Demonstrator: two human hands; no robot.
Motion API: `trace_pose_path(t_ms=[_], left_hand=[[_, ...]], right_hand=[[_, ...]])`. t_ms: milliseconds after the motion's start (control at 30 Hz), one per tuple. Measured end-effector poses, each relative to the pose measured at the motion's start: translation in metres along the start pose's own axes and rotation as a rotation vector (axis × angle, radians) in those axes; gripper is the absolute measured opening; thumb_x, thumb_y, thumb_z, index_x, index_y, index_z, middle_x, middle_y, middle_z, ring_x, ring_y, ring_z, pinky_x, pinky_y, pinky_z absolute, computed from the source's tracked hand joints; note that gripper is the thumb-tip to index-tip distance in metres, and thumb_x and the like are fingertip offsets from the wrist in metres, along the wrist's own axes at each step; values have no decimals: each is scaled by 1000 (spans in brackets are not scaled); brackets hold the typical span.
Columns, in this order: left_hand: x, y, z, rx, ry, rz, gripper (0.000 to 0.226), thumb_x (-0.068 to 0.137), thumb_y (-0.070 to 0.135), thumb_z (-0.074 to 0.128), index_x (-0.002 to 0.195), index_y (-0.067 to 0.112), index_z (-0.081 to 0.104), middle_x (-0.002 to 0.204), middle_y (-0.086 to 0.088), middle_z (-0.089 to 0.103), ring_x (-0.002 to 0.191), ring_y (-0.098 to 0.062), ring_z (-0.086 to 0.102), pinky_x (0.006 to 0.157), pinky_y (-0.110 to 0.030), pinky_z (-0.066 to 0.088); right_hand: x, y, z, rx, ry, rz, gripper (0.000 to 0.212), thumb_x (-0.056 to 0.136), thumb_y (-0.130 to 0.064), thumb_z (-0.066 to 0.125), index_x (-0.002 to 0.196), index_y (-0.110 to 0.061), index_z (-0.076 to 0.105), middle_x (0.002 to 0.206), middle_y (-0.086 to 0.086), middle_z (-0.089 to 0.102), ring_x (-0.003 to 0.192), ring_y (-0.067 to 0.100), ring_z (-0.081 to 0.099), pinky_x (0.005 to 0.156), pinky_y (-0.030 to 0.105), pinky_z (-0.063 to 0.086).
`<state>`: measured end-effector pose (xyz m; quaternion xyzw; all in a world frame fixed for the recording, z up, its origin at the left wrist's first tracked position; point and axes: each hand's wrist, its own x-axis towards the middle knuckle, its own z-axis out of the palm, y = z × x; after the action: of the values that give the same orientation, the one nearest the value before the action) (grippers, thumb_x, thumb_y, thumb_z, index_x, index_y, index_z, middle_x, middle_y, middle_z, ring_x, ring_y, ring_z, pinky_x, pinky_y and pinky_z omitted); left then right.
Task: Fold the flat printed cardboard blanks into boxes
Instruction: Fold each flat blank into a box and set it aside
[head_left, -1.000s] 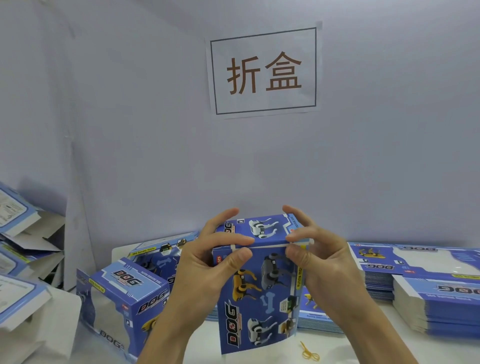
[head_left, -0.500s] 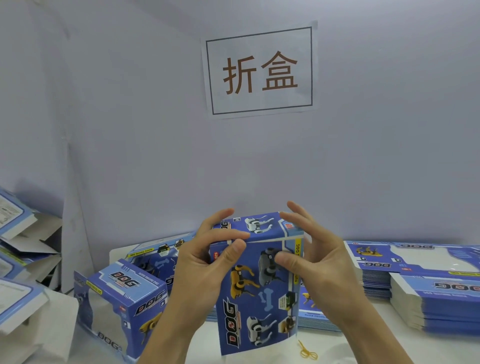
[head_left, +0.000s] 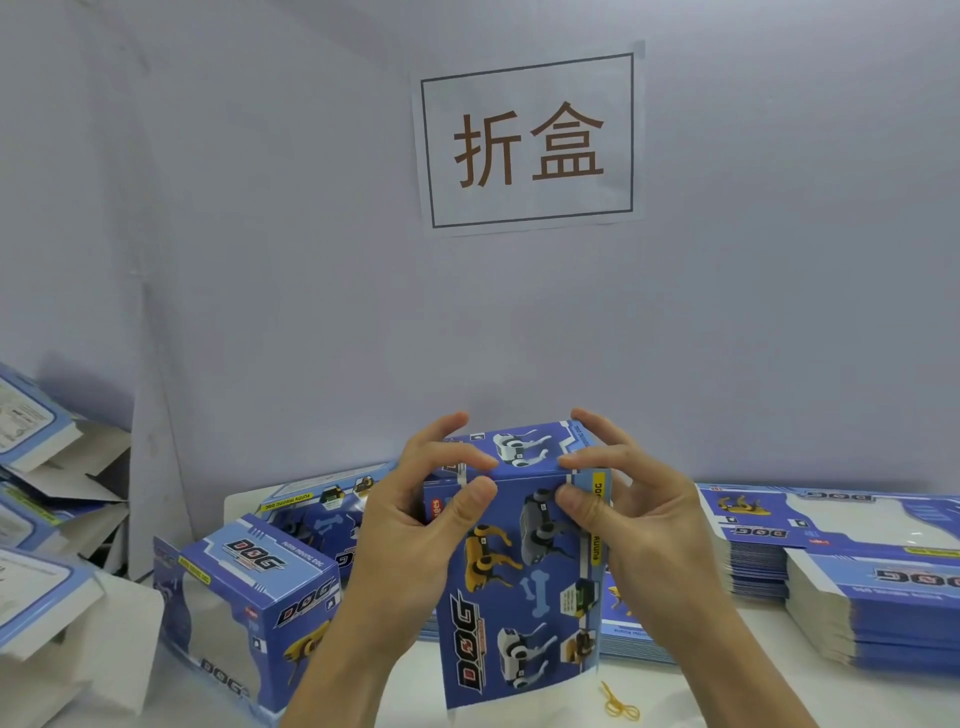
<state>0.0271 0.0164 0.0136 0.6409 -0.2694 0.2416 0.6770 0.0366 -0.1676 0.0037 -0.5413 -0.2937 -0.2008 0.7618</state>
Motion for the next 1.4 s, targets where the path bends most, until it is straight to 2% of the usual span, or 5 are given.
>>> trace_pose_path(t_ms=[533, 733, 967, 1167, 1400], left_hand=[[9, -17, -3, -54, 375, -43, 47, 66, 56, 76, 112, 49, 68, 124, 5, 67, 112, -34, 67, 90, -59, 54], [12, -36, -23, -142, 865, -110, 45, 65, 73, 71, 94, 40, 59, 96, -2, 66, 83, -25, 69, 72, -47, 60], [16, -47, -24, -269, 1068, -226, 48, 89, 54, 65, 111, 22, 38, 90, 6, 59, 53, 4, 65, 55, -27, 56], [14, -36, -3, -572, 749, -469, 65, 82, 52, 70, 128, 13, 47, 115, -23, 67, 76, -28, 71, 59, -39, 62], [2, -36, 14, -162, 162, -672, 94, 50, 61, 77, 133, 30, 46, 109, -3, 71, 104, -23, 65, 79, -44, 53]], right_hand=[[1, 10, 12, -318, 89, -25, 61, 78, -26, 76, 127, -54, 55, 143, -24, 49, 131, 4, 50, 104, 34, 48], [-1, 13, 16, -616, 158, -128, 28, 83, -38, 70, 109, -45, 61, 116, -16, 60, 108, -1, 55, 78, 9, 47], [-5, 7, 26, -628, -245, 141, 19, 95, -28, 64, 83, -24, 78, 72, -7, 73, 63, 13, 69, 59, 27, 56], [-6, 17, 38, -491, -28, 477, 70, 66, -81, 56, 124, -42, 52, 125, -6, 65, 109, 15, 65, 90, 44, 58], [6, 9, 9, 112, 488, 323, 41, 83, -34, 74, 119, -23, 57, 103, 3, 76, 94, 28, 73, 72, 47, 62]])
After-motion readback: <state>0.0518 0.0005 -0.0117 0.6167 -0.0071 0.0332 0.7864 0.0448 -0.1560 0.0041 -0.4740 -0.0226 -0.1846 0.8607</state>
